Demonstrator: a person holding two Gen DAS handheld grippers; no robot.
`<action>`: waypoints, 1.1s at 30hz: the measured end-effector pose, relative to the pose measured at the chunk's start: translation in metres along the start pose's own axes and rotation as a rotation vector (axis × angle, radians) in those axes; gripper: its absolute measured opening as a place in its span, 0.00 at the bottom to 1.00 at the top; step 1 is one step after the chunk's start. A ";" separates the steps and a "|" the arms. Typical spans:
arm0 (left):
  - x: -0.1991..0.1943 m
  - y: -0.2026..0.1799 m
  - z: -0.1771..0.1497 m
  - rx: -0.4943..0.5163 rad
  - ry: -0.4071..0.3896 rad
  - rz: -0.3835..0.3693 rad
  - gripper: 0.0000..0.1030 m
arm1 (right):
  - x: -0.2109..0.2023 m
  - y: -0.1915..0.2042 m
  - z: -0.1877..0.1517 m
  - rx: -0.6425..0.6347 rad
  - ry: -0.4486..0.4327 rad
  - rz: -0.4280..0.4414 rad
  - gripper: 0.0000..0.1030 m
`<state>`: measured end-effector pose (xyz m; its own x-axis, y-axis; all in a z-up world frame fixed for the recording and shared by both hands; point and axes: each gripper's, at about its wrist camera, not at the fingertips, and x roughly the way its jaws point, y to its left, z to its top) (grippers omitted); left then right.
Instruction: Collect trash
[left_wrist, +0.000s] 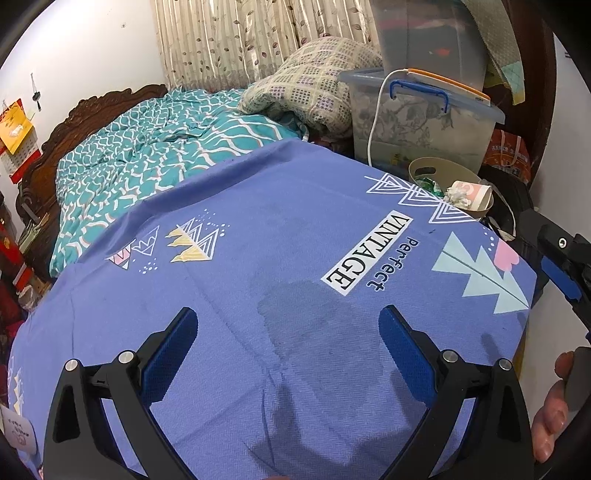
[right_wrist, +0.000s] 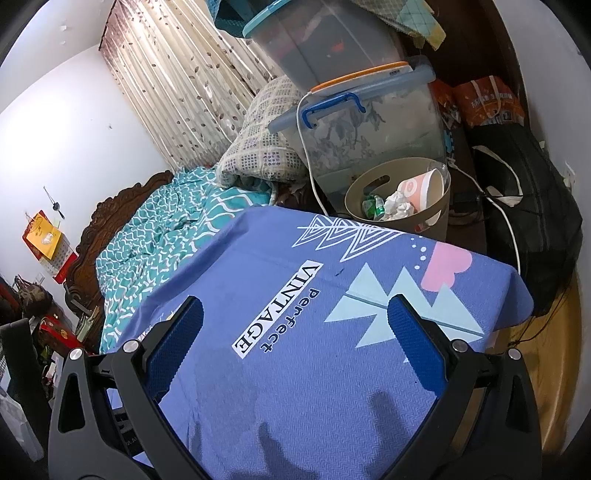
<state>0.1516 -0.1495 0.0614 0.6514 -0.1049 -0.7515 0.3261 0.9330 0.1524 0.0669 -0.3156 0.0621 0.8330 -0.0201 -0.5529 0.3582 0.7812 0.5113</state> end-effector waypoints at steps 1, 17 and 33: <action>-0.001 0.000 0.000 0.002 -0.001 -0.001 0.92 | 0.000 0.000 0.000 0.001 0.000 0.000 0.96; -0.002 -0.004 -0.002 0.022 -0.003 0.008 0.92 | 0.000 0.000 0.000 0.001 0.002 -0.001 0.96; -0.002 -0.004 -0.006 0.034 0.006 -0.012 0.92 | 0.001 0.001 0.000 0.002 0.008 -0.002 0.96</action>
<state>0.1447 -0.1510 0.0578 0.6431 -0.1141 -0.7572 0.3573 0.9193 0.1650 0.0678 -0.3143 0.0622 0.8292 -0.0170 -0.5588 0.3606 0.7801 0.5114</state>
